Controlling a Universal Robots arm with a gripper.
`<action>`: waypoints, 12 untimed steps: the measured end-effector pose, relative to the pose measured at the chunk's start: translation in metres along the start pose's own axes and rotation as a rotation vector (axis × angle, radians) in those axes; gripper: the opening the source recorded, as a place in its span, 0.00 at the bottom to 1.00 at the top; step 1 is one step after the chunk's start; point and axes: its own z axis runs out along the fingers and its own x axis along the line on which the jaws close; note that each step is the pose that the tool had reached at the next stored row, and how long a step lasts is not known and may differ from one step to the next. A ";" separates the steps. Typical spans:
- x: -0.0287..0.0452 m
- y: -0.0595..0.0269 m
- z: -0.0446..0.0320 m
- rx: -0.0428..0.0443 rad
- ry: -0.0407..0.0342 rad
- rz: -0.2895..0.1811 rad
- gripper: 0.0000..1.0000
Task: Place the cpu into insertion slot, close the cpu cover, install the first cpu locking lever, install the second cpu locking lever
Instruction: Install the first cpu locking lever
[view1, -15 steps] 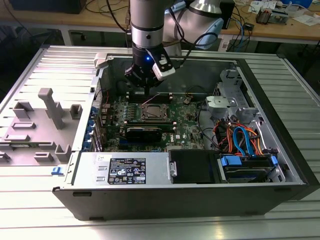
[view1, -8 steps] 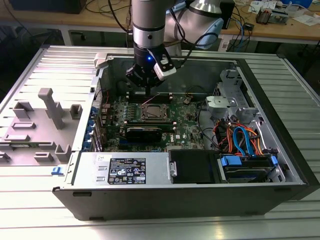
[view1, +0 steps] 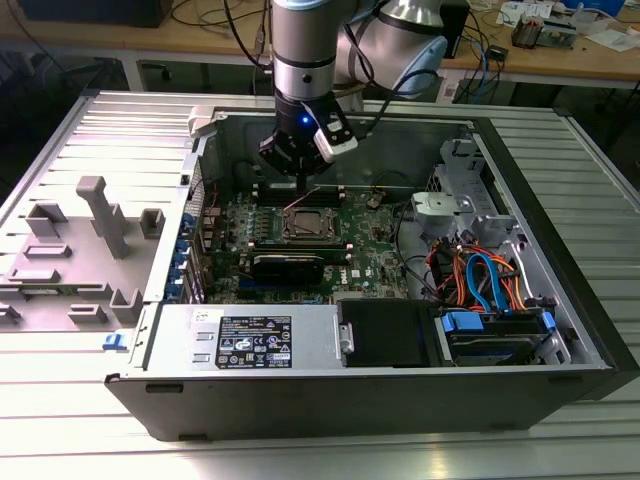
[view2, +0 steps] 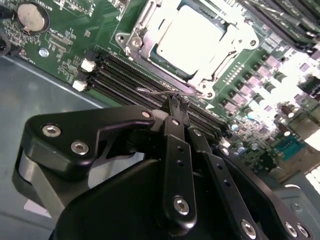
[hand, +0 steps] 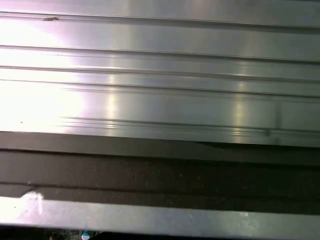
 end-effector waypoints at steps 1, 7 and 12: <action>-0.0009 0.0003 0.0008 0.0003 0.0001 0.000 0.11; -0.0045 0.0001 0.0028 0.0021 0.0001 0.000 0.11; -0.0071 -0.0001 0.0029 0.0033 0.0003 0.000 0.11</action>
